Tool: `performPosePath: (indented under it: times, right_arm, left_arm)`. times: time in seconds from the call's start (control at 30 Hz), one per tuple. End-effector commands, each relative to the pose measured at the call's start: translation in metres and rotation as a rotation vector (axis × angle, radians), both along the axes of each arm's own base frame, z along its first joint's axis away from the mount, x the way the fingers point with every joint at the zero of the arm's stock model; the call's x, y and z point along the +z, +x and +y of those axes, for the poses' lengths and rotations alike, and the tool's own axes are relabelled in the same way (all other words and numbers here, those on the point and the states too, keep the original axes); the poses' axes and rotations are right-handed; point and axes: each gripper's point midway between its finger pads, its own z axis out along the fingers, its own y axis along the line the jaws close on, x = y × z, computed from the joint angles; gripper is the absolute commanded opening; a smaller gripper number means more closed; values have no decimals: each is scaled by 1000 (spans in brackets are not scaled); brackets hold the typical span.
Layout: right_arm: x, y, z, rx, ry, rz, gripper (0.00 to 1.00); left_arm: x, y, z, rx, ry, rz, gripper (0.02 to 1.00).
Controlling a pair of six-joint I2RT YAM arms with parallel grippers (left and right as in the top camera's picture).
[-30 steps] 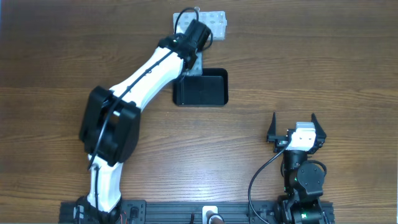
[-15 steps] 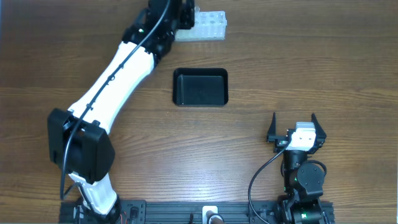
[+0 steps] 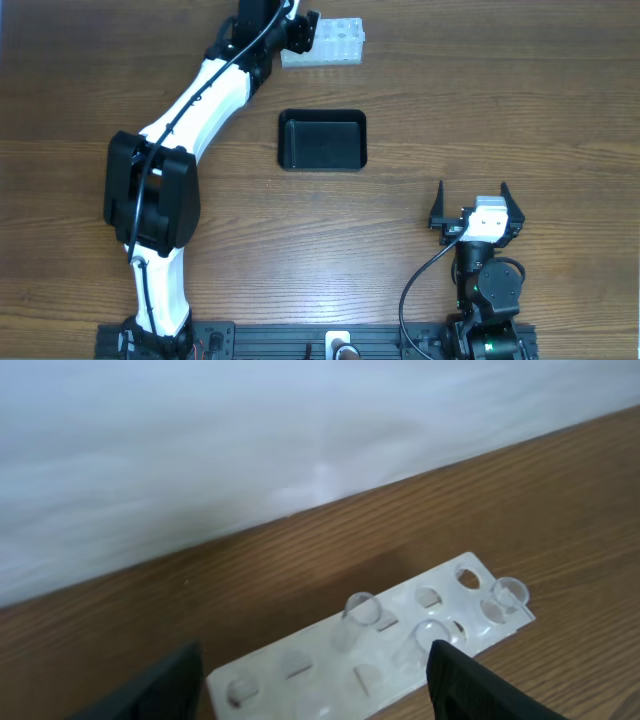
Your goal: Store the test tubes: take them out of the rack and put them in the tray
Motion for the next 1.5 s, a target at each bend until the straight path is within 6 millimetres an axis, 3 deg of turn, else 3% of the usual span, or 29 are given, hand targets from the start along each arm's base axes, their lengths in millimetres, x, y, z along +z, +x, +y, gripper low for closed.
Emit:
performPosePath:
  times: [0.03,0.43,0.83,1.27,1.5]
  right_arm:
    - [-2,0,1,1,-5,-1,991]
    - [-2,0,1,1,-5,-1,991]
    - [-2,0,1,1,-5,-1,991]
    - [-2,0,1,1,-5,-1,993]
    - [-2,0,1,1,-5,-1,993]
  left_arm:
    - [-9,5,-5,-53,9,-7,711]
    - [-27,27,-11,-50,6,-19,715]
    - [-35,36,-13,-49,-2,-42,717]
    - [-44,38,-17,-62,-11,-47,625]
    - [-45,38,-18,-64,-11,-45,522]
